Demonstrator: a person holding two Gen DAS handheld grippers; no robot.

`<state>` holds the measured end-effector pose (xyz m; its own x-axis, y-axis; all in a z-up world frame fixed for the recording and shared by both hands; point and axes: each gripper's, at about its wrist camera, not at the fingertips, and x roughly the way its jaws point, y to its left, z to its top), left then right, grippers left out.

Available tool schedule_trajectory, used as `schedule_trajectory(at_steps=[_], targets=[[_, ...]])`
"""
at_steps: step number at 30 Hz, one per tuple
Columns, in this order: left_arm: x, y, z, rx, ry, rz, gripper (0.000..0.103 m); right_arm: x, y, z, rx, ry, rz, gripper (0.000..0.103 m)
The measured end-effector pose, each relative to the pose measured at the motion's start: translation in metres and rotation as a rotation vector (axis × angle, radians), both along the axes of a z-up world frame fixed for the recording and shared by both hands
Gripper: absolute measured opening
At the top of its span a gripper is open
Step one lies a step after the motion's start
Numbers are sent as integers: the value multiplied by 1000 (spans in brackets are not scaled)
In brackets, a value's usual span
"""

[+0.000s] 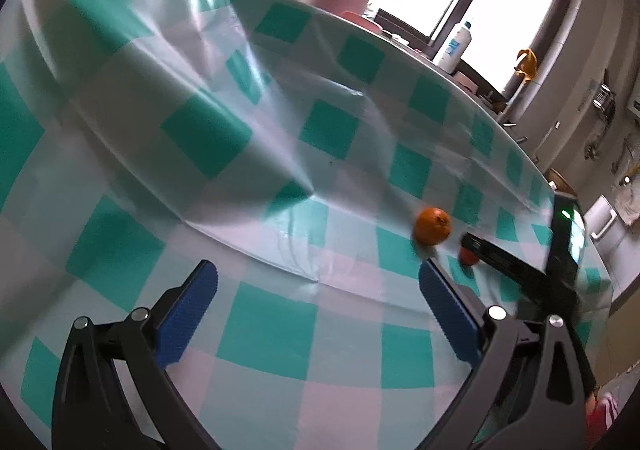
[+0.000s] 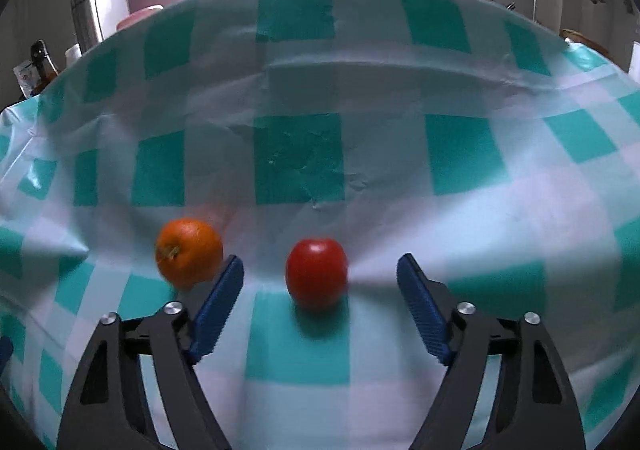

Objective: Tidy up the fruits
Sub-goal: 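Grasp the red tomato with the right gripper, then grasp the small tangerine with the left gripper while the right gripper holds the tomato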

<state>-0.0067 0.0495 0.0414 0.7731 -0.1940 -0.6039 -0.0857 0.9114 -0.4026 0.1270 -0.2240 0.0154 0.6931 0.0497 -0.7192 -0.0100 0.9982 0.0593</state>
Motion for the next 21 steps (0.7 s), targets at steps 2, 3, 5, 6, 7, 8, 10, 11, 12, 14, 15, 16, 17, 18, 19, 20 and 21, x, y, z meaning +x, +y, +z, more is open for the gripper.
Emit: schedule_trajectory(at_steps=[2,3,5,6,7,8,10,11,12,14,15,16,17,18,19,20,21], targets=[[0,-2,0,-8,1,-10,101,9,6,-5,-15,36,10,66],[0,-2,-1,-9,1,-11,101,12,8,-8,-30,53,13,65],[0,-3,-2,-11,5,-7,101,13,10,-10,-33,66,21,57],[0,-3,-3,-9,8,-4,101,13,10,-11,-31,74,22,51],[0,-4,-5,-7,10,-2,101,14,9,-12,-26,82,23,47],[0,-4,-5,-3,13,0,101,13,7,-12,-20,80,24,43],[1,-6,-7,7,16,1,101,11,5,-12,-18,77,34,33],[1,-8,-7,13,16,0,101,7,3,-12,-17,73,44,33],[0,-9,-8,17,14,-1,101,3,1,-11,-8,70,47,33],[1,-12,-8,29,11,-13,101,-15,-7,-7,47,45,57,33],[1,-14,-8,32,11,-21,101,-25,-11,-5,72,32,61,33],[2,-16,-9,33,11,-38,101,-37,-16,-3,101,18,60,33],[3,-20,-9,32,14,-65,101,-53,-25,-1,145,2,57,33],[5,-24,-10,32,20,-84,101,-63,-30,-1,169,-7,54,33],[7,-31,-12,36,32,-117,101,-78,-37,-1,199,-19,49,33],[11,-38,-13,42,44,-152,101,-88,-41,-1,214,-26,42,33],[16,-49,-15,54,65,-197,101,-99,-48,-1,239,-30,36,33]])
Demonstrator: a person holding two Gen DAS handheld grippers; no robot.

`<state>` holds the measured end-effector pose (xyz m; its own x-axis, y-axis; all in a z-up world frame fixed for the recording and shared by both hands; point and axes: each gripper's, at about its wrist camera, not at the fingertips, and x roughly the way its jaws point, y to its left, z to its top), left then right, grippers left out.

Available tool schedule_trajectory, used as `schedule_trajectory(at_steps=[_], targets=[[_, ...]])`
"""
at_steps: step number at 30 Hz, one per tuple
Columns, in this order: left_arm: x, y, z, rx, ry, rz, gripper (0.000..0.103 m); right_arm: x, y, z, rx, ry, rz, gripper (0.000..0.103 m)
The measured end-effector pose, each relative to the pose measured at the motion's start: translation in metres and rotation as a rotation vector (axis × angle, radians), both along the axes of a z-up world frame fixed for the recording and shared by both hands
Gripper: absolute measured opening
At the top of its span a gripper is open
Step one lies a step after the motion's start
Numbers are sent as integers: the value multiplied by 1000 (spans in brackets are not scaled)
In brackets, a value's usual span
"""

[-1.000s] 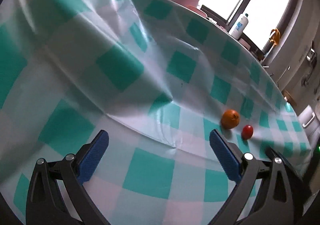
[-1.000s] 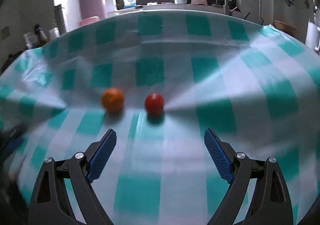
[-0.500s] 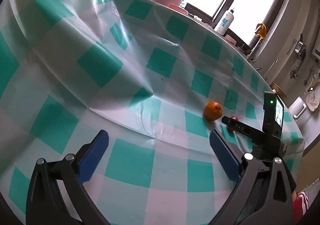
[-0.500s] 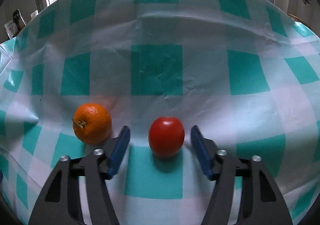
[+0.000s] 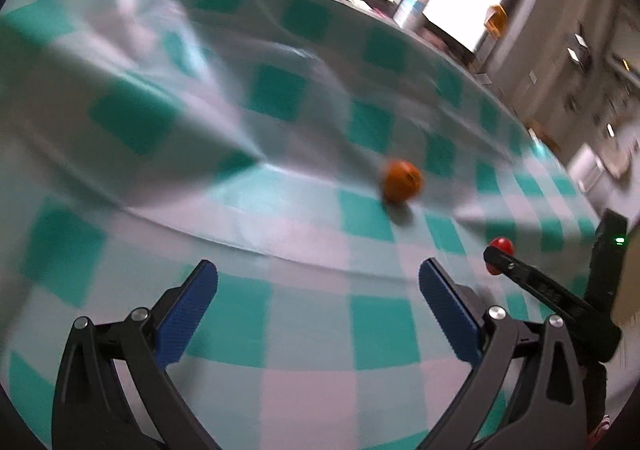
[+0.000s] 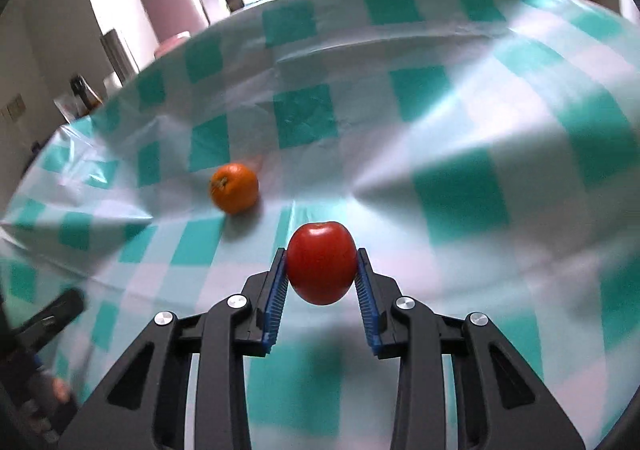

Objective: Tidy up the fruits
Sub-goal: 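Grasp the small tangerine with the left gripper while the right gripper holds the tomato, then carry the tangerine and tomato in both grippers down into the white box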

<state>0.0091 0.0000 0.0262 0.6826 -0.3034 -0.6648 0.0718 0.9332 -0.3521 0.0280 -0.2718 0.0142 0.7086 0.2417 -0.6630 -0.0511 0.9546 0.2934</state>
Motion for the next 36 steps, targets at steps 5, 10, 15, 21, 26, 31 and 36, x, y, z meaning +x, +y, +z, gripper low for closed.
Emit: schedule_trajectory(at_steps=[5,10,15,21,26,31,36], targets=[[31,-43,-5,86,68,-65,101,-26,-15,-1,111,-15,4,33],[91,-91,-14,209,94,-62,101,-30,-30,-6,197,-33,-11,33],[135,-127,-19,327,99,-62,101,-29,-33,-7,226,-41,-5,34],[146,-136,-25,378,101,-77,57,-29,-32,-7,228,-34,2,34],[121,-116,-23,284,72,-132,44,-29,-31,-8,226,-29,-6,34],[89,-86,-16,216,50,-128,44,-29,-31,-9,223,-22,-13,34],[55,-53,-7,125,16,-108,44,-31,-32,-10,224,-30,-18,34]])
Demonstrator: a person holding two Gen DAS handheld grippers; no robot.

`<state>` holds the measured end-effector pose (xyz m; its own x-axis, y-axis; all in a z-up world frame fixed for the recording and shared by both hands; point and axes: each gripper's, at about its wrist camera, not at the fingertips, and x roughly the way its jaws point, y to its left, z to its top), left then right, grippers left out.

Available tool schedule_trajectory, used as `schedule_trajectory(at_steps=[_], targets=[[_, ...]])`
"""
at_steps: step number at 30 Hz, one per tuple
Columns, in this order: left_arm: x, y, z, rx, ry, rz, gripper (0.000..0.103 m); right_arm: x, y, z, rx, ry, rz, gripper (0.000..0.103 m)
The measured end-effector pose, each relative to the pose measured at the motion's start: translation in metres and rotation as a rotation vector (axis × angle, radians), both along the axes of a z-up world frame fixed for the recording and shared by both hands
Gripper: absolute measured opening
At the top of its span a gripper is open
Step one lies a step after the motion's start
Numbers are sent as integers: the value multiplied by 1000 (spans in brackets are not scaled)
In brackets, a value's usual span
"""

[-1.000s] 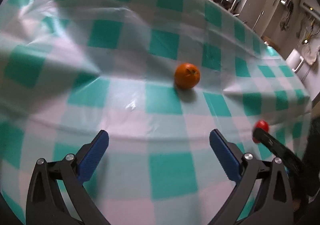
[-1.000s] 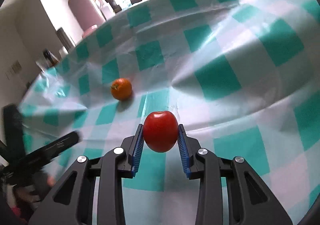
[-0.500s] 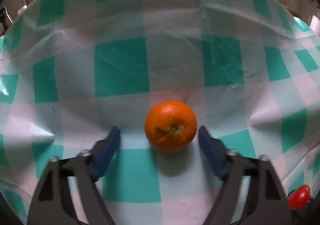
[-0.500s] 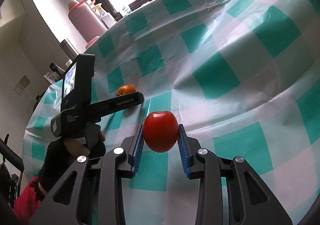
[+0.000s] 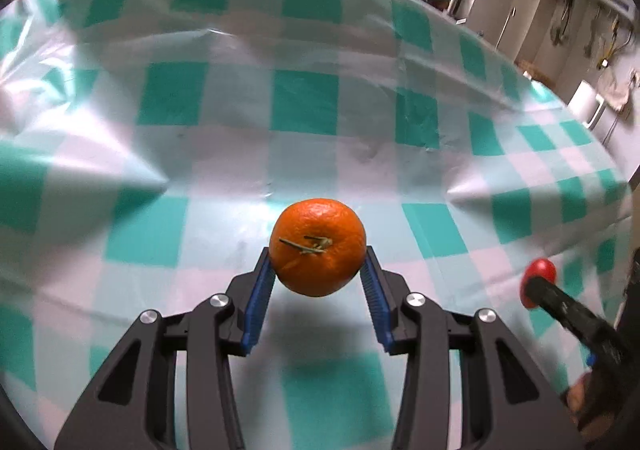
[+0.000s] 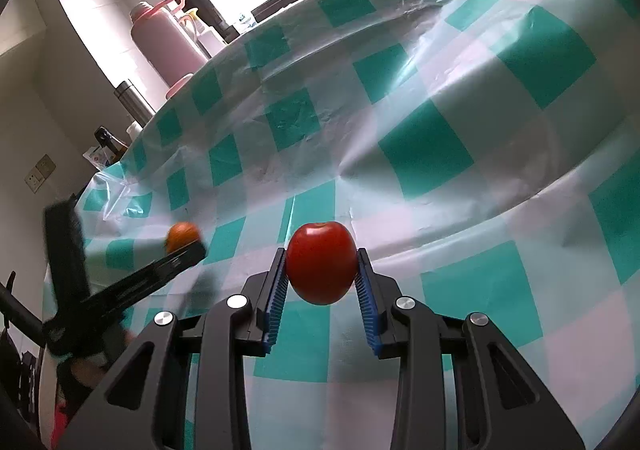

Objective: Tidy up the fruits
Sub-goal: 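Carry the tangerine and tomato in both grippers down into the white box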

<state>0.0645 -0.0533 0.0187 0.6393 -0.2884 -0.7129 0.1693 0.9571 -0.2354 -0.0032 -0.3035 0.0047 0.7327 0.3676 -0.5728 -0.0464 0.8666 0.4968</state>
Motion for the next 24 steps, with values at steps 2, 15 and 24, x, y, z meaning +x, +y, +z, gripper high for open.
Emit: schedule_trajectory(at_steps=[2,15,24], targets=[[-14,9,3,-30,-13,4,44,-6,1,1,-11,-6,-14,33],[-109,26,25,-85,-142,-38,44,-93,34,13,-107,-67,43,34],[-154,4,30,-38,-165,-113,44,-138,41,25,-214,-113,72,33]])
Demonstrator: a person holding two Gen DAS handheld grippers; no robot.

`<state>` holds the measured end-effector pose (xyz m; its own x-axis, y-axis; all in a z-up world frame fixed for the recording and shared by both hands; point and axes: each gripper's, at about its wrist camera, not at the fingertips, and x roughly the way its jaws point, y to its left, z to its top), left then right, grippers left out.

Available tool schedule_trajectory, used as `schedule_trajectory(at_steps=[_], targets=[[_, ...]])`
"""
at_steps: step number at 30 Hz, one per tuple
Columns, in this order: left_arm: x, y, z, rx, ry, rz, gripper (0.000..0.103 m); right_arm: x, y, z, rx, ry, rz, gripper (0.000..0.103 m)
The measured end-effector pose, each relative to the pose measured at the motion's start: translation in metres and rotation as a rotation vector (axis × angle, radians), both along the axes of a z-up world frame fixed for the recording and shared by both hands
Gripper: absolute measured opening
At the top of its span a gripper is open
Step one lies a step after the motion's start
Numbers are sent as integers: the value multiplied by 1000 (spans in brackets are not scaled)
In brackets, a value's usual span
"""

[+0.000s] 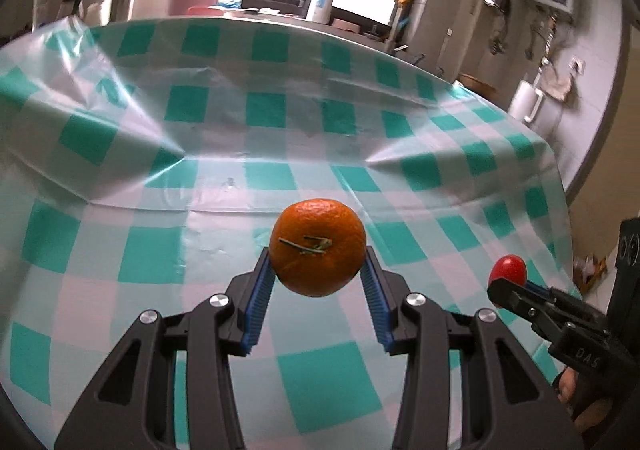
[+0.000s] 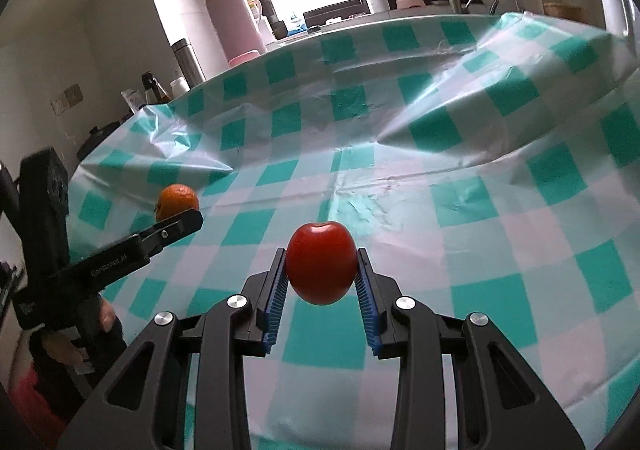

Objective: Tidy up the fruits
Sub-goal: 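Carry the tangerine and tomato in both grippers down into the white box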

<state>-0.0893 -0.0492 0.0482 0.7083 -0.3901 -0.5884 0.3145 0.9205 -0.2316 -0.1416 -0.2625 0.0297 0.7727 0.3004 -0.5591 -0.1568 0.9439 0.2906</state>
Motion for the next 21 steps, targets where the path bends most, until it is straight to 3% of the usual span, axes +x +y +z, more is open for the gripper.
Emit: schedule_trajectory(at_steps=[21], targets=[[-69,-95,-15,175,-18,-255,44,-72,-64,-24,22,24,-78,33]])
